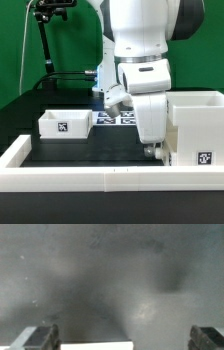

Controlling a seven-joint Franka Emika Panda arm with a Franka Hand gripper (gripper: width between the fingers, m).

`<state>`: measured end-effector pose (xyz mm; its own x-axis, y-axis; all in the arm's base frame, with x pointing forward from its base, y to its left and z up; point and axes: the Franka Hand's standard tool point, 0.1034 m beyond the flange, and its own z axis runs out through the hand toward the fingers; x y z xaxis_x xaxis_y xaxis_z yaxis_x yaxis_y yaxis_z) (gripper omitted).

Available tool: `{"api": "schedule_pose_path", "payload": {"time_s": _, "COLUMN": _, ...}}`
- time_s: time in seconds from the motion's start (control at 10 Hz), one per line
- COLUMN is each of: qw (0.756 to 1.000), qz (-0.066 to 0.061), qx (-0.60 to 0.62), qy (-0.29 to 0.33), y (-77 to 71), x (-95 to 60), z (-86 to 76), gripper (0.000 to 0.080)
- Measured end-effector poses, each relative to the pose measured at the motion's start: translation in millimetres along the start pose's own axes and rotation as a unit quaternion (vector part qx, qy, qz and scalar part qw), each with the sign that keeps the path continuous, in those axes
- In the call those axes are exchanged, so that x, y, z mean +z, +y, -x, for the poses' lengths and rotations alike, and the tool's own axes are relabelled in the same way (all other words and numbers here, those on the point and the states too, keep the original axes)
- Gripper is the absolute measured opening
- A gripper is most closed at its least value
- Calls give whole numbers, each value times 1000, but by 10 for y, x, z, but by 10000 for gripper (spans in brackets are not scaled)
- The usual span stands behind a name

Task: Assemble drawer

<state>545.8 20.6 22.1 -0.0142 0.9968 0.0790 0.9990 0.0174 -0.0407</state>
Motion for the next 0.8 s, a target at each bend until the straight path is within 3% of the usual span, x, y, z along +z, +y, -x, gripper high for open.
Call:
{"api": "schedule_pose_path", "payload": {"time_s": 0.5, "qw": 1000, "qz": 0, "qx": 8, "qy": -1, "y": -13, "x": -30, "z": 72, "gripper": 649}}
{"api": "schedule_pose_path", "payload": {"time_s": 0.8, "qw": 1000, "qz": -1, "qx": 20, "qy": -7, "y": -244, "x": -166, "z": 271, "gripper": 649}}
